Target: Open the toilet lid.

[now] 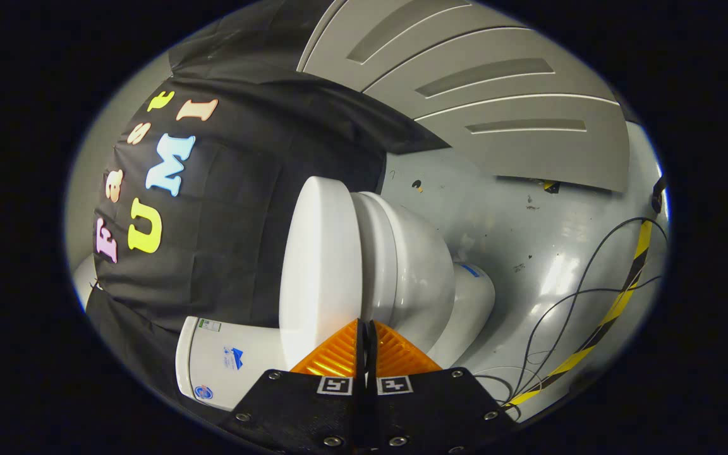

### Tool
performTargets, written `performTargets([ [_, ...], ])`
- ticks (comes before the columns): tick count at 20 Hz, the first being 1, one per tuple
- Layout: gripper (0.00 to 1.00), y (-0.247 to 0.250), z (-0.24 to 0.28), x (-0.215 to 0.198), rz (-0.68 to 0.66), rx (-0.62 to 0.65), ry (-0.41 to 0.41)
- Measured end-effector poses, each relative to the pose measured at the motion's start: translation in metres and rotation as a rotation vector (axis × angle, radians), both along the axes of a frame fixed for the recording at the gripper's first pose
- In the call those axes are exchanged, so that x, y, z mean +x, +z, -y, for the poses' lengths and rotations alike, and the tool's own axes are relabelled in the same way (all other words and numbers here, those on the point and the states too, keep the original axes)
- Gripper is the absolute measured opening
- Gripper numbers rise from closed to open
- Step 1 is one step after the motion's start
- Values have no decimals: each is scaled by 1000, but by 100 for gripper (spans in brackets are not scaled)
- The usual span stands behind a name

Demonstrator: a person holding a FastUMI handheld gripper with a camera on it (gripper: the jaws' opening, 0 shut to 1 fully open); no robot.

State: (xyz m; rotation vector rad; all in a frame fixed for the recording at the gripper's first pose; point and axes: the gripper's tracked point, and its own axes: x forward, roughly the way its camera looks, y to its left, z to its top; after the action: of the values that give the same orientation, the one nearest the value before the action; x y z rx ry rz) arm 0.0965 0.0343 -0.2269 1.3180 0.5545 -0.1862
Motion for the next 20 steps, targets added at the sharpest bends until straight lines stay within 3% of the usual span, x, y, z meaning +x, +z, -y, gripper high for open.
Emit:
performTargets([
  [8,0,69,-5,4,39,-244,82],
  [16,0,110,-18,6,81,-275,98],
  [20,0,125,-26,7,94,-381,130],
])
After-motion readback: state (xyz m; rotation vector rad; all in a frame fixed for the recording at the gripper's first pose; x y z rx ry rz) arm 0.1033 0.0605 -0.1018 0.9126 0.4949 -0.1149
